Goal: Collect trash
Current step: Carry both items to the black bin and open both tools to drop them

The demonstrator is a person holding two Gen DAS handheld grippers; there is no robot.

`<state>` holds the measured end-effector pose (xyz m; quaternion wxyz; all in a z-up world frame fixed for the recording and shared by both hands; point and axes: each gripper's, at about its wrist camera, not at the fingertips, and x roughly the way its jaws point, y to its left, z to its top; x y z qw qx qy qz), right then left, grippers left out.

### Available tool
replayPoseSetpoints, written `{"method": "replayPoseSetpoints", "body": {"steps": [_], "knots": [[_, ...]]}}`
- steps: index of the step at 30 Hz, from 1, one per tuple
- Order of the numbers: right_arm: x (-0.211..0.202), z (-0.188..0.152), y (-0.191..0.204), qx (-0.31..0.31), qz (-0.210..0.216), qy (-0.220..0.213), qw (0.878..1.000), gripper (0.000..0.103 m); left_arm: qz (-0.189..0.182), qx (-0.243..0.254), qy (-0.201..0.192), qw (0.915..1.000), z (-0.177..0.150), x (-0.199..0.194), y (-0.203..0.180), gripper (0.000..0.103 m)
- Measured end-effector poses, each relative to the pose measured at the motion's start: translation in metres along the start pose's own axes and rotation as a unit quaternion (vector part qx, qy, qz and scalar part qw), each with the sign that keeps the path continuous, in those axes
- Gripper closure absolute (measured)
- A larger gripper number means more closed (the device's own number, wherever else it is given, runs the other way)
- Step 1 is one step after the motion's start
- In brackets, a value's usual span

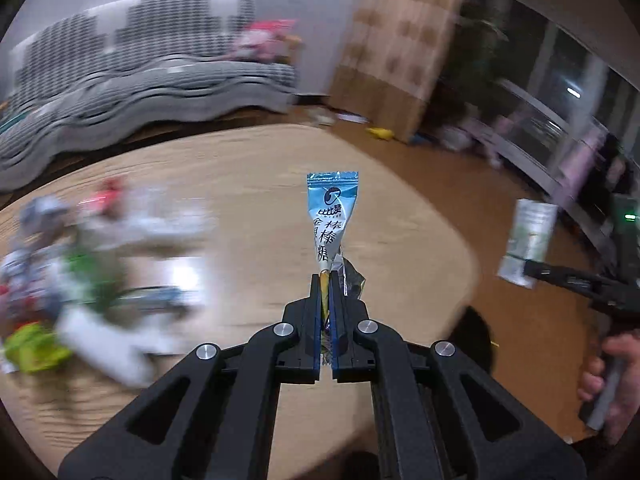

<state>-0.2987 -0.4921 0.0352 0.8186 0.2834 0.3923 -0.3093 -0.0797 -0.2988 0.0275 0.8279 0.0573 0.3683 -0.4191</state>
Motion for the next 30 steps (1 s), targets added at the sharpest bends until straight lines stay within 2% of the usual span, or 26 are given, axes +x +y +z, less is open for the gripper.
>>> {"method": "replayPoseSetpoints", "body": {"steps": [4, 9, 12, 16, 19, 21, 22, 23, 30], "knots": [[0.016, -0.022, -0.083, 0.033, -0.039, 0.039, 0.998, 0.091, -0.066, 0.047, 0.028, 0.9963, -0.011, 0.037, -0.075, 0.101], [0.046, -0.039, -0.134, 0.047, -0.044, 0.090, 0.994, 0.091, -0.106, 0.086, 0.062, 0.9888, -0.020, 0.073, -0.144, 0.101], [0.062, -0.042, -0.144, 0.039, -0.045, 0.110, 0.992, 0.091, -0.101, 0.114, 0.066, 0.9861, -0.026, 0.092, -0.173, 0.101], [0.073, -0.050, -0.146, 0.035, -0.040, 0.126, 0.991, 0.091, -0.100, 0.121, 0.086, 0.9839, -0.028, 0.117, -0.198, 0.101], [0.074, -0.052, -0.162, 0.048, -0.030, 0.122, 0.991, 0.088, -0.098, 0.133, 0.094, 0.9817, -0.028, 0.137, -0.210, 0.101], [0.074, -0.050, -0.164, 0.052, -0.020, 0.123, 0.991, 0.067, -0.098, 0.139, 0.106, 0.9797, -0.029, 0.149, -0.219, 0.101], [0.072, -0.047, -0.164, 0.055, -0.020, 0.118, 0.991, 0.037, -0.097, 0.141, 0.109, 0.9792, -0.030, 0.153, -0.222, 0.101], [0.069, -0.045, -0.165, 0.058, -0.022, 0.107, 0.992, 0.024, -0.096, 0.143, 0.112, 0.9786, -0.029, 0.160, -0.223, 0.101], [0.039, -0.033, -0.183, 0.106, -0.013, 0.061, 0.992, 0.024, -0.109, 0.157, 0.141, 0.9714, -0.039, 0.190, -0.246, 0.101]]}}
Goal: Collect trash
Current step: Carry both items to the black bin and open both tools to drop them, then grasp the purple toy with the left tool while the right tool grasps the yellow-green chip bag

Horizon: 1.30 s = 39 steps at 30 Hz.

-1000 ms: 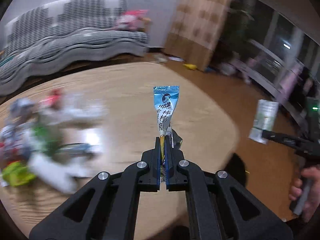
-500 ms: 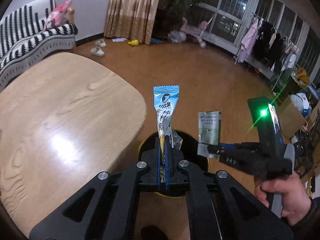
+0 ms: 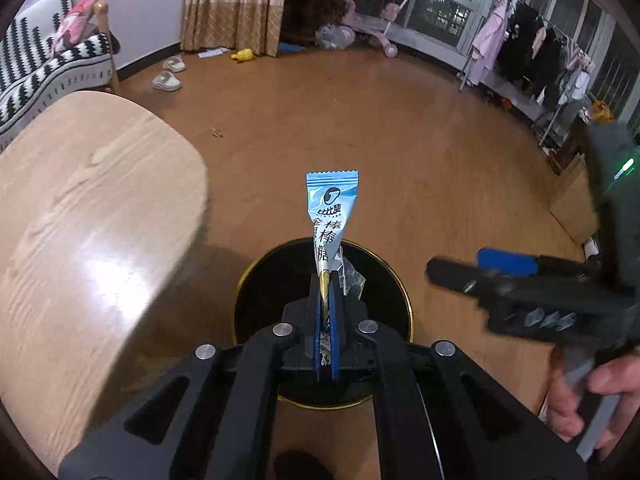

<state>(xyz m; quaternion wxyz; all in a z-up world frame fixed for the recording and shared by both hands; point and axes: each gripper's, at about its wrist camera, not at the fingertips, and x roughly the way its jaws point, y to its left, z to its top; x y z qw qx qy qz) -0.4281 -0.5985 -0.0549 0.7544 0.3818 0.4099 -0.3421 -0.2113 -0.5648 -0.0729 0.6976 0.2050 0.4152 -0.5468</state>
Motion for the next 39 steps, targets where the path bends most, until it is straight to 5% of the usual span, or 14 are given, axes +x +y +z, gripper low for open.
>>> {"method": "replayPoseSetpoints", "body": {"steps": [5, 10, 18, 26, 32, 35, 39], "knots": [[-0.021, 0.003, -0.022, 0.044, 0.014, -0.031, 0.998, 0.019, -0.012, 0.018, 0.011, 0.9997, 0.003, 0.016, -0.015, 0.098], [-0.019, 0.005, -0.028, 0.063, 0.014, -0.026, 0.998, 0.016, 0.003, 0.032, 0.001, 0.9995, 0.004, 0.017, -0.021, 0.032], [-0.023, 0.003, -0.014, 0.069, 0.009, -0.034, 0.997, 0.016, 0.014, 0.021, -0.027, 0.9993, 0.005, -0.016, -0.005, 0.014], [-0.025, -0.006, 0.115, -0.050, 0.031, -0.045, 0.997, 0.016, 0.084, -0.039, -0.080, 0.9925, -0.021, -0.114, 0.079, 0.009], [-0.024, -0.044, 0.269, -0.197, 0.090, -0.034, 0.976, 0.016, 0.166, -0.147, -0.106, 0.9692, -0.077, -0.206, 0.191, 0.009], [-0.022, -0.079, 0.345, -0.271, 0.128, -0.022, 0.954, 0.016, 0.212, -0.215, -0.116, 0.9463, -0.118, -0.257, 0.251, 0.009], [-0.016, -0.131, 0.430, -0.358, 0.163, 0.003, 0.919, 0.016, 0.280, -0.297, -0.128, 0.9041, -0.188, -0.324, 0.326, 0.009]]}}
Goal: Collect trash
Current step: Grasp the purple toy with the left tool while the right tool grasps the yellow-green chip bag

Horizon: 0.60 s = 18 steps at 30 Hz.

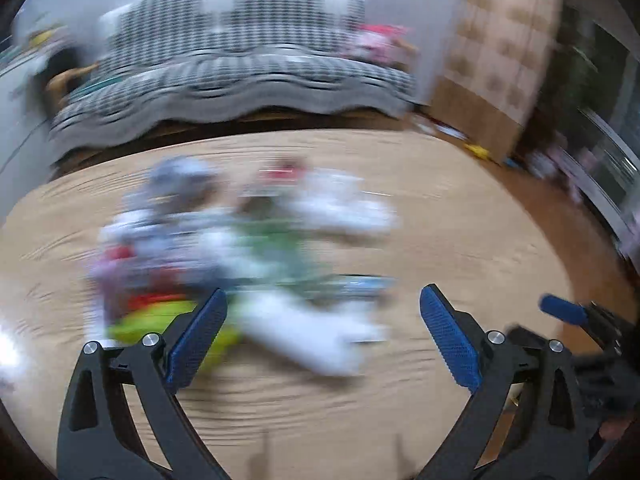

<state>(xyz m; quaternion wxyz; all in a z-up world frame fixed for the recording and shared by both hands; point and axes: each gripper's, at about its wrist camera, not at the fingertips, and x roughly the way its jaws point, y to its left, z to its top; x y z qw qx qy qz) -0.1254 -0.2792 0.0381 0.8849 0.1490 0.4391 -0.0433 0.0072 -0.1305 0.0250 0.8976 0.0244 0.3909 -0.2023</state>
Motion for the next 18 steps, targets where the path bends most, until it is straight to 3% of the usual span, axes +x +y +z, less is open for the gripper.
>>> {"method": "replayPoseSetpoints", "body": {"steps": [5, 8, 9, 15, 17, 18], "knots": [[0.034, 0.007, 0.082, -0.074, 0.043, 0.021, 0.996, 0.016, 0.073, -0.075, -0.002, 0.9945, -0.007, -0.002, 0.107, 0.009], [0.049, 0.008, 0.119, -0.100, 0.056, 0.026, 0.993, 0.016, 0.106, -0.084, 0.010, 0.9908, -0.015, 0.013, 0.145, 0.011], [0.054, 0.011, 0.129, -0.106, 0.060, 0.027, 0.992, 0.016, 0.110, -0.081, 0.011, 0.9906, -0.018, 0.014, 0.151, 0.017], [0.075, 0.016, 0.167, -0.133, 0.081, 0.035, 0.987, 0.016, 0.089, -0.046, -0.017, 0.9948, -0.005, 0.025, 0.146, 0.021], [0.082, 0.018, 0.173, -0.135, 0.084, 0.040, 0.986, 0.020, 0.087, -0.024, -0.012, 0.9959, -0.003, 0.031, 0.136, 0.031], [0.084, 0.018, 0.175, -0.135, 0.088, 0.042, 0.986, 0.021, 0.085, -0.018, -0.005, 0.9962, -0.002, 0.037, 0.133, 0.046]]}}
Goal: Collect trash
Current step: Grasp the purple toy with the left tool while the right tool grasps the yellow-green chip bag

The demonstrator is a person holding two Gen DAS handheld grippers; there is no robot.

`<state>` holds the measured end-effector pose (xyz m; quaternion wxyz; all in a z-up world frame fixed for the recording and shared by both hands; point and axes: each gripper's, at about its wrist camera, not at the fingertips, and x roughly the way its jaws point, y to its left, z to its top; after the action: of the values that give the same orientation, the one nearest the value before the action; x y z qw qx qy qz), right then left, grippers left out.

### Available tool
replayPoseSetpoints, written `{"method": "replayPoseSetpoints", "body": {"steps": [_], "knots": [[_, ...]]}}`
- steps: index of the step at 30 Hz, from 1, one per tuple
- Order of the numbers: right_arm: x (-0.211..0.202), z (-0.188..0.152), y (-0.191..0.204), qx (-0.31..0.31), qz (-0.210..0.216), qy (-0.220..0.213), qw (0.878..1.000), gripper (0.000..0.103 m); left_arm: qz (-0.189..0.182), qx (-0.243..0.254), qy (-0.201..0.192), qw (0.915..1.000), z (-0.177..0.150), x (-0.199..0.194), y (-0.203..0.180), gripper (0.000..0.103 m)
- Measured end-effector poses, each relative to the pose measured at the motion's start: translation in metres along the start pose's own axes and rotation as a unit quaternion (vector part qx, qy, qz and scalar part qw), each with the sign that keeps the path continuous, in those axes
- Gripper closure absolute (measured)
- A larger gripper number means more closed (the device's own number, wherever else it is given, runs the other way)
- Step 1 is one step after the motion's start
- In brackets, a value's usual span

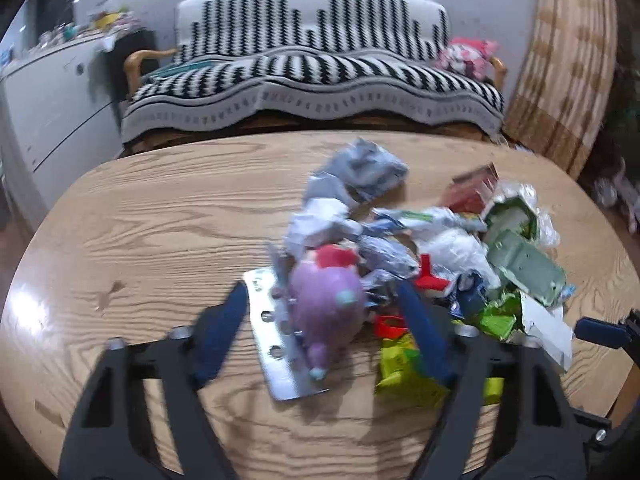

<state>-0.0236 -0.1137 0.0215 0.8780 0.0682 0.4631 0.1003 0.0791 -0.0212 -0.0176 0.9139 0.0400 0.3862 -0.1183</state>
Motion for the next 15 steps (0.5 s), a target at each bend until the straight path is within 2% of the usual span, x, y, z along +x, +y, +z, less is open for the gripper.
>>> {"method": "replayPoseSetpoints", "body": {"steps": [1, 3, 5, 9, 15], "knots": [[0.001, 0.000, 0.000, 0.000, 0.003, 0.001, 1.000, 0.023, 0.002, 0.005, 0.009, 0.9999, -0.001, 0.004, -0.003, 0.067], [0.003, 0.002, 0.004, -0.003, 0.009, 0.002, 1.000, 0.024, 0.009, 0.002, 0.015, 0.9999, -0.002, 0.004, -0.004, 0.069], [0.006, 0.005, 0.011, -0.010, 0.014, 0.002, 1.000, 0.027, 0.000, -0.013, 0.011, 0.9999, -0.002, -0.002, -0.001, 0.071], [0.010, 0.010, 0.026, -0.028, 0.026, -0.001, 0.999, 0.027, -0.016, -0.047, -0.010, 0.9987, 0.003, -0.025, 0.011, 0.072], [0.031, 0.018, 0.048, -0.057, 0.031, 0.008, 0.998, 0.027, 0.000, -0.092, -0.024, 0.9954, 0.005, -0.041, 0.033, 0.072]]}}
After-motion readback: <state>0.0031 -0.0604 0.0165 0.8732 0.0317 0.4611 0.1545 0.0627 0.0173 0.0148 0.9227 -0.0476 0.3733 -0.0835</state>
